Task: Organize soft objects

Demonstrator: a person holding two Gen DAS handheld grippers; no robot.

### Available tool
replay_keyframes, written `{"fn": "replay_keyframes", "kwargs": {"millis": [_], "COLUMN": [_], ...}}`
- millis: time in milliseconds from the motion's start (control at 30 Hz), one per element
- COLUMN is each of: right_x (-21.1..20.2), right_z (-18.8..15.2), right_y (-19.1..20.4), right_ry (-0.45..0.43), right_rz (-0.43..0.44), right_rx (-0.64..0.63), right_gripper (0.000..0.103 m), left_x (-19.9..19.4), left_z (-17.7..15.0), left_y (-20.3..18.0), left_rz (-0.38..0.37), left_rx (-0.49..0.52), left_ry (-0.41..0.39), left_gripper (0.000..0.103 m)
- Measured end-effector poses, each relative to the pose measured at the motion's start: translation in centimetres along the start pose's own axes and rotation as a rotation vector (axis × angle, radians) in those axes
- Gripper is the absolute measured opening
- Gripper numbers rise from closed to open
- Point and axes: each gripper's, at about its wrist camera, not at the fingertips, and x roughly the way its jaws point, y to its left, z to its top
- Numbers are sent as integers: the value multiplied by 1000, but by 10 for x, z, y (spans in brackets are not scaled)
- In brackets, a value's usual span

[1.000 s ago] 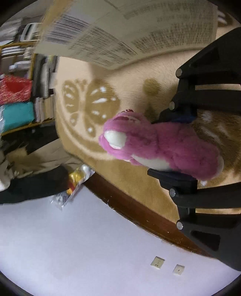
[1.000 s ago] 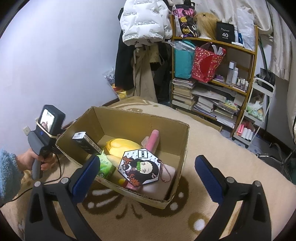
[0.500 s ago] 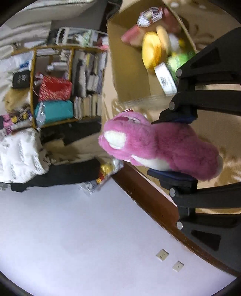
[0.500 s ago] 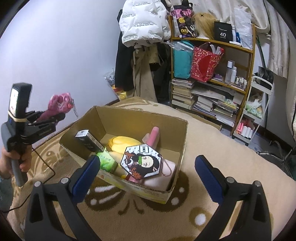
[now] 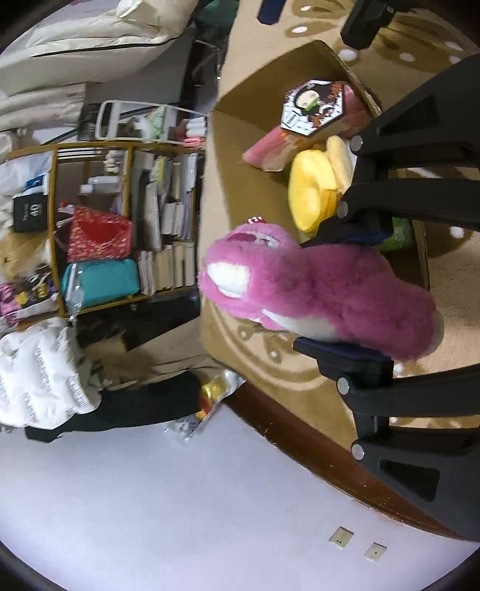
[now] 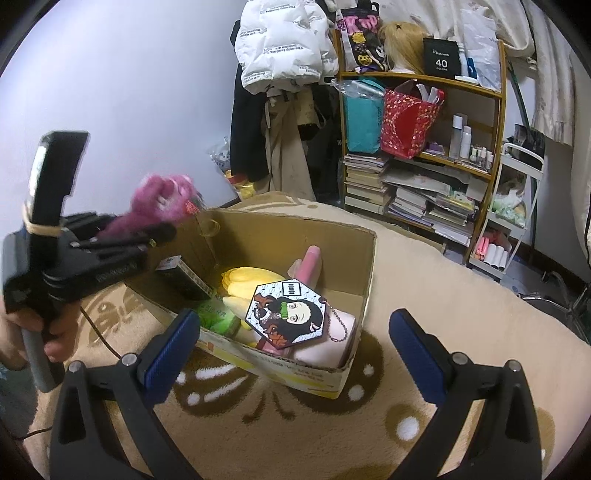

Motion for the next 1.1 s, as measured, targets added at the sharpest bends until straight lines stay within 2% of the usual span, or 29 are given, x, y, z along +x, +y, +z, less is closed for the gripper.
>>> {"fn": "replay_keyframes", "kwargs": {"millis": [100,200,267,333,500,533,633,733,933,1100], "right_x": [0,-1,-2,-5,-18,-20,-27,-36,-61,-81], "right_z": [0,-2,-3,-4,-4,-5,-5,-6,-9,-18], "right_y": [-1,-1,-1,-3,-2,-2,-1,2,7,7], "right_ry": [2,0,-2,-7,-31,-36,-46,-50,-88,-117], "right_rz": [-1,-3,-6,-5,-14,-14,-15,-28,-48,-58], "right_rx": [-2,9,20,30,45,51,67,76,90,118], "right_gripper": [103,103,103,103,103,103,103,103,103,103], "left_x": [2,0,-6,-10,-32,-37,-60,-85,-127,-156], "left_z": [-5,-5,-3,-1,-3,-4,-9,-15,-27,-43], "left_y": [-2,-1,1,5,16,18,23,25,38,45], "left_rz": [-3,-5,-6,-9,-33,-32,14,72,79,113], "left_rx": [2,-5,-17,-31,-84,-91,-97,-92,-163,-193], "left_ry": [9,-9,-31,-39,-55,-60,-116,-171,-206,-225], "left_gripper": [44,59,62,71,86,92,101,102,102,102]}}
